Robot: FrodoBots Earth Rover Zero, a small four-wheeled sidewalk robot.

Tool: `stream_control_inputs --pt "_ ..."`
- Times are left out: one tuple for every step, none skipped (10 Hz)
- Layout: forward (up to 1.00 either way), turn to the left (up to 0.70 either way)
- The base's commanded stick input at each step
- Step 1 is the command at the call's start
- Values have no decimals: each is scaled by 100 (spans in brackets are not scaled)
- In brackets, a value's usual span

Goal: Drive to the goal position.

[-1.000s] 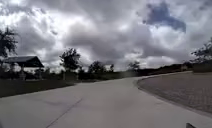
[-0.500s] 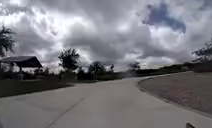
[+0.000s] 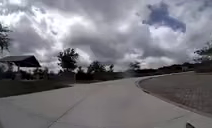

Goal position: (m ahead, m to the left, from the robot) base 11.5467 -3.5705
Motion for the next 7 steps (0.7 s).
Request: stream_control_inputs --pt "58 1" --pt "58 1" --pt "58 1" --pt "58 1" --pt "58 1" --pt "58 1" --pt "58 1"
